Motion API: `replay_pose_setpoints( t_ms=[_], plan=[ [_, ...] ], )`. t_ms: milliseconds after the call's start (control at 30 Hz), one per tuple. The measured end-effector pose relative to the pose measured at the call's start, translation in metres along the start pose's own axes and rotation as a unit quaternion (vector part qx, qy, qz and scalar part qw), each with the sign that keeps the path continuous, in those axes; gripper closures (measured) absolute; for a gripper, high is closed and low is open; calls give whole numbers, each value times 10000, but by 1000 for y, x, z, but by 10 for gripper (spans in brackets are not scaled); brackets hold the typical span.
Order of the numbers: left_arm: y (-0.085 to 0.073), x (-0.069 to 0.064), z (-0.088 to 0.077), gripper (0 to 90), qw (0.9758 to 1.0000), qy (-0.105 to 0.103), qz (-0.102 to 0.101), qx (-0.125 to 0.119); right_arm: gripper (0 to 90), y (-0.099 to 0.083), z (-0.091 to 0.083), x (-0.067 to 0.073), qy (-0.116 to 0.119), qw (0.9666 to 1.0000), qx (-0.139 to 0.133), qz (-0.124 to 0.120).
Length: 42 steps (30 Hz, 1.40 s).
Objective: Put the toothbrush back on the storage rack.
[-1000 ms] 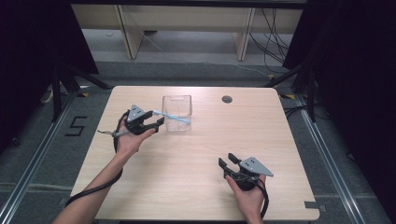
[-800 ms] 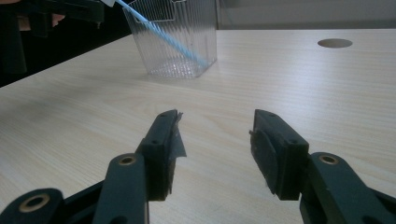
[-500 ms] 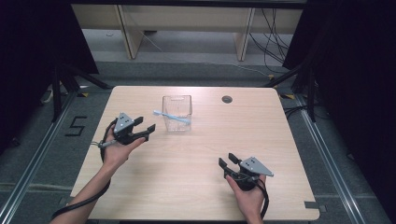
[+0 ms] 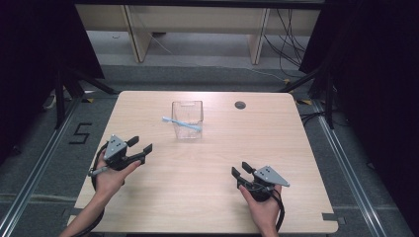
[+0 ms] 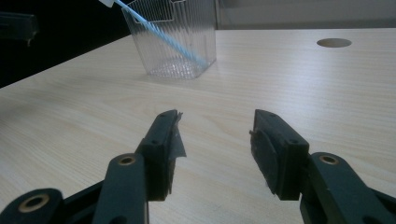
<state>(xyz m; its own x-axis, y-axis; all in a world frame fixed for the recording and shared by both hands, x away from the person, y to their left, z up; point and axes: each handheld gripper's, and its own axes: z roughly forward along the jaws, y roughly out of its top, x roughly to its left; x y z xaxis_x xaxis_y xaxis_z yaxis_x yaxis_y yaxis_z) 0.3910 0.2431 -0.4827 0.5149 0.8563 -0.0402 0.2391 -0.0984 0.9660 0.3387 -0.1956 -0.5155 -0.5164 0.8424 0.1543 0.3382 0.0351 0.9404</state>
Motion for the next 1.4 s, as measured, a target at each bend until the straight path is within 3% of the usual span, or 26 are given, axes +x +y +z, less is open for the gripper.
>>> replay_pose_setpoints(
  t_ms=[300,533,600,633,700,800,1000,1300,1400],
  plan=[
    [-23,1,-22,350,9999,119,-91,6,518,0,0,0,-5,10000,-8,35],
    [-36,1,-28,347,9998,131,-113,-108,518,0,0,0,-8,10000,25,26],
    [-39,1,-30,342,9997,179,-125,-56,518,0,0,0,-93,9999,54,-43],
    [-41,2,-29,334,9997,143,-131,-146,518,0,0,0,-121,9999,52,-40],
    [-44,2,-32,320,9996,233,-136,-61,518,-1,1,0,-113,9999,20,-18],
    [-49,3,-31,308,9994,259,-182,-141,518,-1,0,0,-92,9999,37,-21],
    [-51,2,-33,300,9993,311,-104,-164,518,-1,1,0,-43,10000,15,-73],
    [-52,3,-34,304,9987,338,-182,-342,518,0,1,1,-45,10000,59,37],
    [-52,2,-36,309,9988,403,-163,-238,518,-1,3,1,-21,10000,11,3]
  ],
)
